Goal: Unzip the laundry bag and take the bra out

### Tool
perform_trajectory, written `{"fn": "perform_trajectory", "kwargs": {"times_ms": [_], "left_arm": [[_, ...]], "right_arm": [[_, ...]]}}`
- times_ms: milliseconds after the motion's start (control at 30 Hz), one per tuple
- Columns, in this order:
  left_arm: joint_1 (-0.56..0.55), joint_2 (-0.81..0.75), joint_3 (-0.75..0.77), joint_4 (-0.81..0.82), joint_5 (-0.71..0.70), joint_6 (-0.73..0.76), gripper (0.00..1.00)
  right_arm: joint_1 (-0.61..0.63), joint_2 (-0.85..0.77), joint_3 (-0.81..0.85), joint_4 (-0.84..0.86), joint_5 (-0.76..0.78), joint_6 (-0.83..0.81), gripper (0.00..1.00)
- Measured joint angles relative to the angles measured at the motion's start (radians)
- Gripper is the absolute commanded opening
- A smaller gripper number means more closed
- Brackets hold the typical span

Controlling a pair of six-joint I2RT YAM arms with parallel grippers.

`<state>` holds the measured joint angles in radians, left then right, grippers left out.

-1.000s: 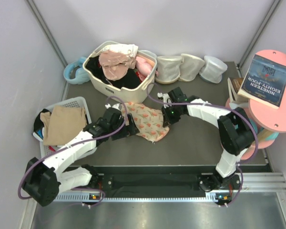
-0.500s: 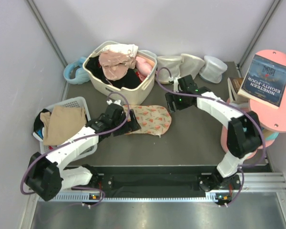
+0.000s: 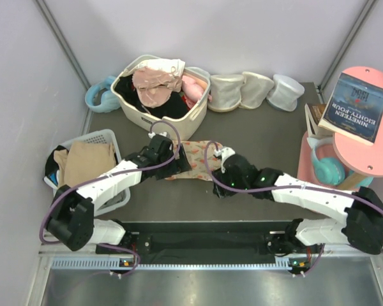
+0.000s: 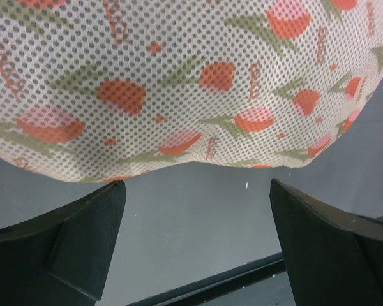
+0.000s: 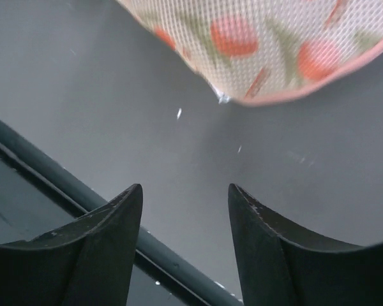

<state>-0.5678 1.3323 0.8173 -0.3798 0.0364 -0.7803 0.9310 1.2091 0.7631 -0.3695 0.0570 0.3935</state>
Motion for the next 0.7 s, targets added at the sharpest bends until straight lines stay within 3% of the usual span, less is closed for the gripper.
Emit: {"fn": "perform_trajectory", "kwargs": {"times_ms": [267,700], "left_arm": [[0.020,0.076,0.011,0.079,0.004,-0.035,0.99],[0.037,0.165,0.031,0.111,0.008,-0.055,0.99]], "right_arm": [[0.136,0.160,-0.019,0.095,0.232,0.136,0.43],[0.142,0.225,-0.054,0.223,0.405,0.245,0.37]]}}
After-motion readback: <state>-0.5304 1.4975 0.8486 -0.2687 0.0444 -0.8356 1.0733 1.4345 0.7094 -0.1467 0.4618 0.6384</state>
